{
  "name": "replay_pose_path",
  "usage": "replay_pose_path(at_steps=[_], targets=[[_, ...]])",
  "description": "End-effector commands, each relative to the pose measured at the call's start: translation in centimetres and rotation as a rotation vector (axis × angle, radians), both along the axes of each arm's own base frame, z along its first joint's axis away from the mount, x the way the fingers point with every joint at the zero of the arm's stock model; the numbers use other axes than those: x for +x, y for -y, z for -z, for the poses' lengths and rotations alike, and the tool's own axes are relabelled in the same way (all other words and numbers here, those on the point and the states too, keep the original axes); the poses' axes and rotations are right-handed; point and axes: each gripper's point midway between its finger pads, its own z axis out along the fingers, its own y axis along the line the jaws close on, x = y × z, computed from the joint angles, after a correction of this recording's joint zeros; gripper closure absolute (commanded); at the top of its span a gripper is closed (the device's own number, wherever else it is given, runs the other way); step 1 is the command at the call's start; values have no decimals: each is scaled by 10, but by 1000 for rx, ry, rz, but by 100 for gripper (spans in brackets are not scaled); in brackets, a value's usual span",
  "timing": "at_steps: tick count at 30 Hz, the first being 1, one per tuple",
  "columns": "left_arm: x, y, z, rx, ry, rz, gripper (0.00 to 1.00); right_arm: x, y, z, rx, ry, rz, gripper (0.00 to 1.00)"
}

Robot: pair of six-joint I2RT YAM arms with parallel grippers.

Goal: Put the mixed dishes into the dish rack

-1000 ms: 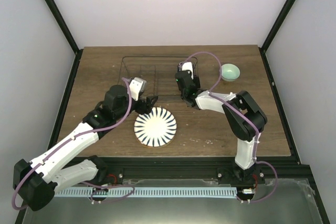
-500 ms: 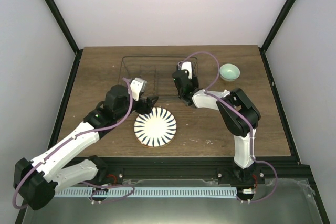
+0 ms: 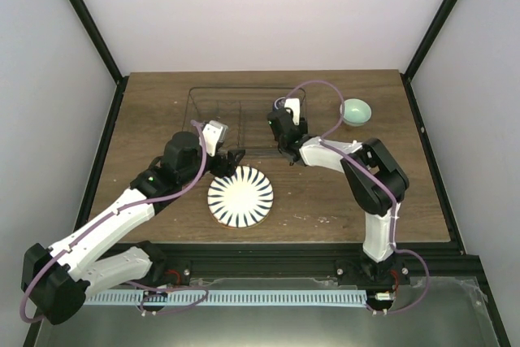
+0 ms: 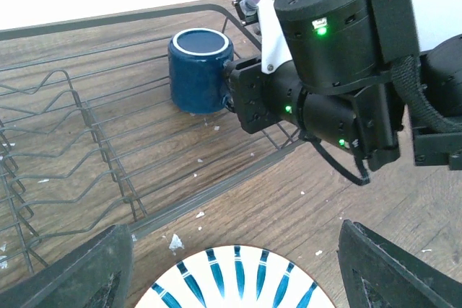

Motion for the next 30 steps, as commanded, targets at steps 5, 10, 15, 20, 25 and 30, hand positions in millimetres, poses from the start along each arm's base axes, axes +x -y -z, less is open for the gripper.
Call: replay_pose_path(at_steps=[5,10,15,20,25,30], targets=[[2,5,-4,-30,5,13,21,-37,-9,-34,91,-35,-37,50],[4,10,-5,-38,-15,25,21,-59,-20,-51,127,-52,-111,50],[12,15,-8,-20,-34,21,22,-80,1,-76,133,-40,-61,49],[29,32,-15,9,-59,49,22,-104,73,-99,188,-5,145,51],[46,53,-7,8,-108,69,23,-85,124,-93,227,-36,137,51],[47,55,7,10,-159,53,25,-41,159,-80,167,-107,161,52]])
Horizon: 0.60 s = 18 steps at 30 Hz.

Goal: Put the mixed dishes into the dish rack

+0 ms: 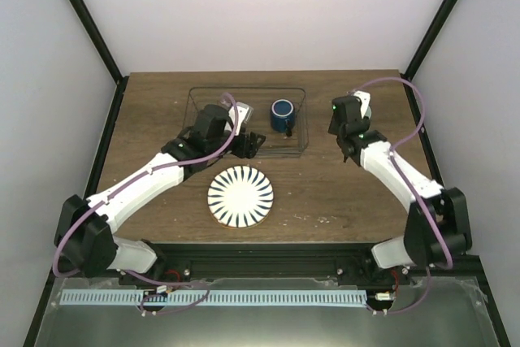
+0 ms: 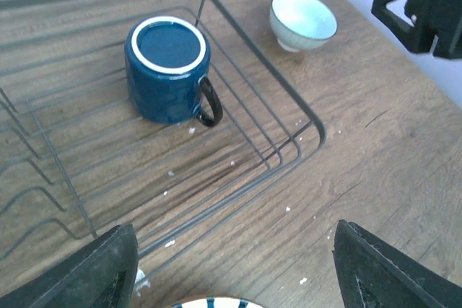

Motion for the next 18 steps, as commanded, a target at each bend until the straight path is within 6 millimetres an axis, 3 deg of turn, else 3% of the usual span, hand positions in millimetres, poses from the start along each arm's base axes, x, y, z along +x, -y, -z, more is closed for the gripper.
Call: replay_pose_path(at_steps=[1,3,13,18], targets=[[-2,0,3,-8,-42,-7,25,36,10,12,-20,-69,-66,53],[-4,-5,6,11,-54,-21,25,54,18,11,-15,-58,-73,55],[-22,-23,1,13,-57,-47,25,133,28,43,-162,-141,-129,58],[-29,-28,2,17,-66,-46,24,152,33,67,-172,-213,-134,58]])
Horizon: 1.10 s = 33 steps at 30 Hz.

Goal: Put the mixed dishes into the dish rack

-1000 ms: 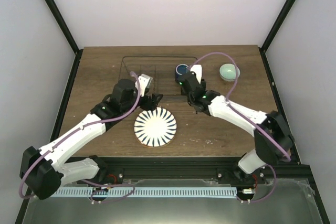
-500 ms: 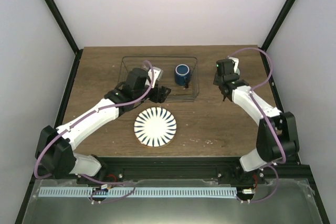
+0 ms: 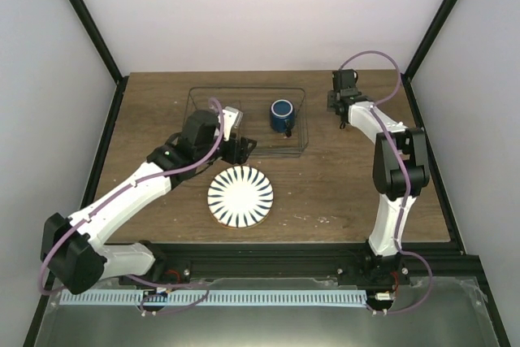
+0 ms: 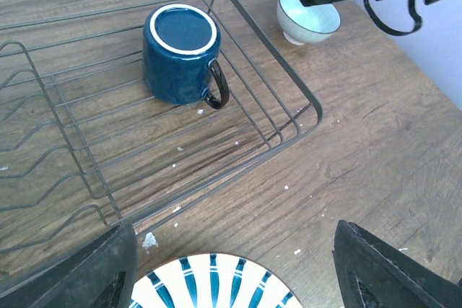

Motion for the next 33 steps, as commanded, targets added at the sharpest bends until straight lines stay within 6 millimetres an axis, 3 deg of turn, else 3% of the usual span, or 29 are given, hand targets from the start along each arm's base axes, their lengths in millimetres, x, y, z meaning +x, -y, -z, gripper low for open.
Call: replay_pose_path(at_steps=[1,8,18,20,27,33], targets=[[-7,-6,4,7,-25,-7,24,17,9,7,-30,-44,-16,58],[-8,-8,8,19,-37,-12,24,23,7,41,2,-154,-19,57],[-5,-5,12,27,-43,-5,24,5,9,79,11,-294,5,58],[-5,-4,13,27,-45,-3,24,2,10,83,10,-304,11,63],[-6,-5,16,27,-47,-5,25,-2,15,81,-12,-306,29,99],[-9,-4,13,3,-41,8,25,-6,23,48,-13,-248,38,99]])
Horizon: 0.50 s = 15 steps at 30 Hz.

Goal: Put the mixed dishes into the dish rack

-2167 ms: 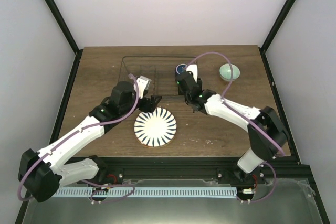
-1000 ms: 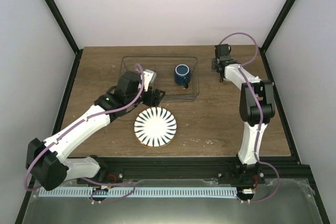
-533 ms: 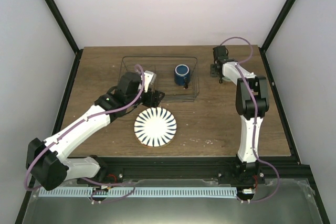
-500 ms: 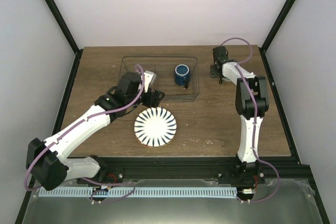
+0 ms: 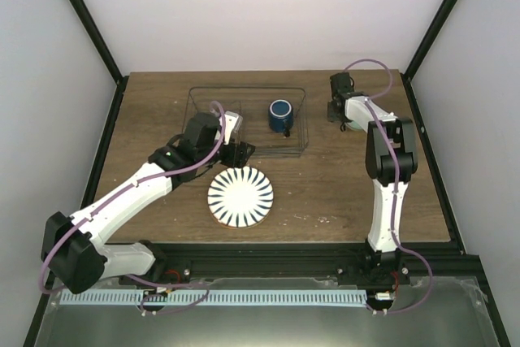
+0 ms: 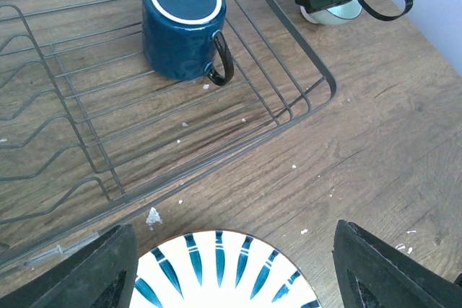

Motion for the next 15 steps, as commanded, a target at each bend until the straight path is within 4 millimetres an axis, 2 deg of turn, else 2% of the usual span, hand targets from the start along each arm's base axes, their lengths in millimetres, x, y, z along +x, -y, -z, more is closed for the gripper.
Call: replay_pose_path(at_steps=[1,5,6,10,12,15], targets=[[-3,4,-3,-47,6,24,25,-6,13,-39,40,54,24,99],[-6,15,9,-122,-46,78,25,-17,18,-73,254,152,-9,99],[-6,18,13,-145,-65,87,25,-22,17,-92,292,196,-28,99],[-5,27,18,-229,-106,132,25,-40,17,-140,379,304,-90,99],[-5,31,19,-241,-110,144,26,-50,9,-163,423,347,-137,99],[-8,34,13,-267,-98,177,26,-66,-15,-198,523,414,-260,99]])
